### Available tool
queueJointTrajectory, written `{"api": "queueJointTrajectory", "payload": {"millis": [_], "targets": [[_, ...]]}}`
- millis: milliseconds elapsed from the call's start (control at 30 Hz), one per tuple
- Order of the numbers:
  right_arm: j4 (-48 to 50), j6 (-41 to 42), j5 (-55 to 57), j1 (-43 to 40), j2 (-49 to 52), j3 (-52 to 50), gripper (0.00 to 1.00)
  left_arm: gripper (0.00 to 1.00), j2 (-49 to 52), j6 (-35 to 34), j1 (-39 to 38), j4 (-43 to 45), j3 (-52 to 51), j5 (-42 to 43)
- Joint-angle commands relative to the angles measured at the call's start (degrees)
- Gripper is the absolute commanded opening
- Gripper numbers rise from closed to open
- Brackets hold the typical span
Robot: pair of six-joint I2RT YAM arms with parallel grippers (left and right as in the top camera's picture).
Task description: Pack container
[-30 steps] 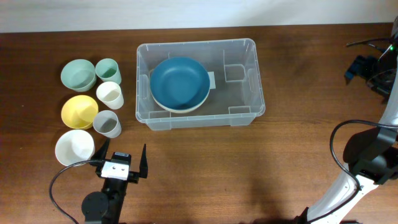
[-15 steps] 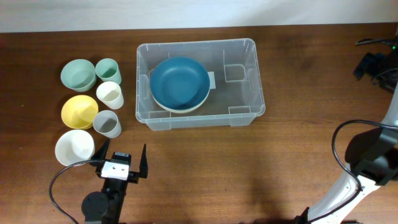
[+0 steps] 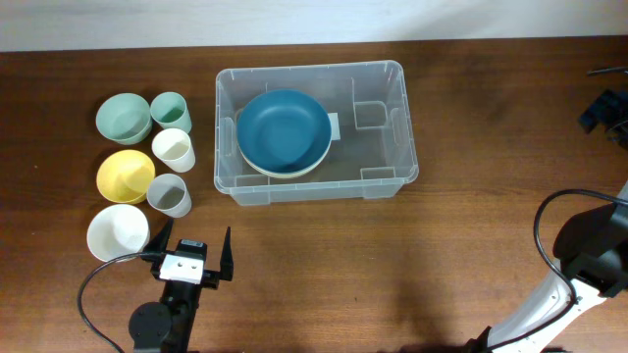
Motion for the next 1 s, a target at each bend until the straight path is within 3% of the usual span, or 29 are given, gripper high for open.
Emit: {"api": "queueJointTrajectory", "payload": {"millis": [0, 567, 833, 967], "targets": [[0.04, 0.79, 0.94, 0.20, -0.24, -0.09, 0.99, 1.00, -0.50, 0.48, 0.31, -0.26, -0.20, -0.24], [0.04, 0.79, 0.96, 0.20, -0.24, -0.09, 0.99, 1.00, -0.50, 0.52, 0.28, 0.24, -0.20, 0.92], [0.04, 0.79, 0.96, 0.20, -0.24, -0.09, 0.99, 1.00, -0.50, 0.52, 0.31, 10.82, 0.33, -2.01], [0.04, 0.79, 0.96, 0.20, -0.24, -0.09, 0.99, 1.00, -0.13, 1.99, 0.31, 10.99, 3.89, -6.95]]}}
